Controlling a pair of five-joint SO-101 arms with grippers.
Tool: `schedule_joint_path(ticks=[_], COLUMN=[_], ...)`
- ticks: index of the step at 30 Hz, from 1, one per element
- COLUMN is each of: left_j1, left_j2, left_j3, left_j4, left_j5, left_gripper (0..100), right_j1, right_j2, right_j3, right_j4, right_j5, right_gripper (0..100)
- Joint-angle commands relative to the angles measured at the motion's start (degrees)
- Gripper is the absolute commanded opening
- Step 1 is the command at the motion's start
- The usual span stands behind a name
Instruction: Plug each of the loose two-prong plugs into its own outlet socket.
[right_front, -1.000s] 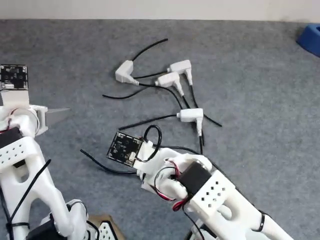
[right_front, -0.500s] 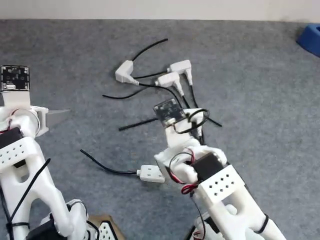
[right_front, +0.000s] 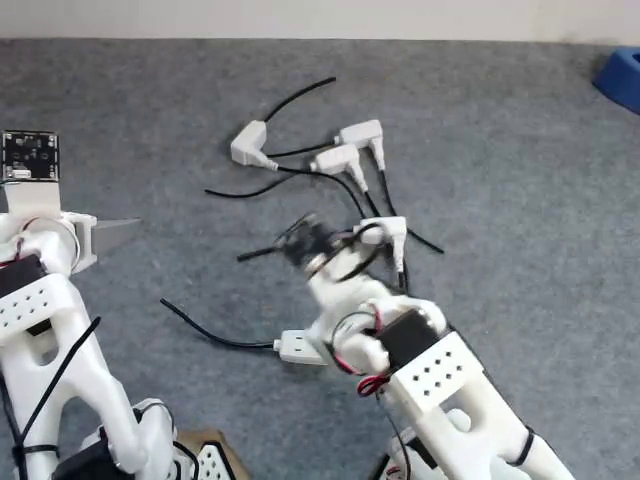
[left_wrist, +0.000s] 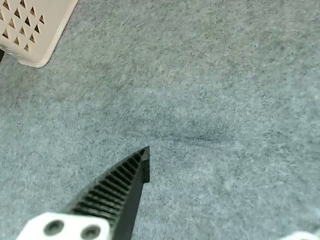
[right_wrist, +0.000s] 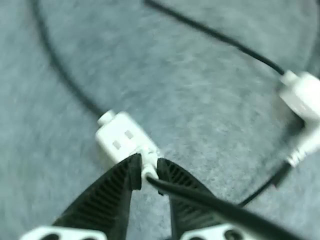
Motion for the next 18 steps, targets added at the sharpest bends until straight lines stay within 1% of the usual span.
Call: schedule_joint_path(ticks=[1, 3, 6, 12, 18], left_j1=[-0.31, -0.31, -0.4, -0.75, -0.66], left_j2=[-0.13, -0.13, -0.04, -0.04, -0.04], left_j3=[-0.22, -0.22, -0.04, 0.48, 1.89], left_j4=[-1.14, -1.14, -1.14, -1.14, -1.14], left_j5=[-0.44, -0.53, -0.53, -2.11, -2.64], left_gripper=[54, 54, 54, 54, 54], right_j1=[-5.23, -7.52, -8.92, -8.48, -9.98], right_j2=[-1.27, -1.1, -1.54, -1.63, -1.71], right_j3=[-0.75, -0.57, -0.84, -0.75, -0.75], right_j4=[0.84, 1.27, 1.36, 1.63, 5.93], right_j5=[11.69, 17.76, 22.07, 26.02, 34.73], right_gripper=[0.6, 0.6, 0.6, 0.6, 0.6])
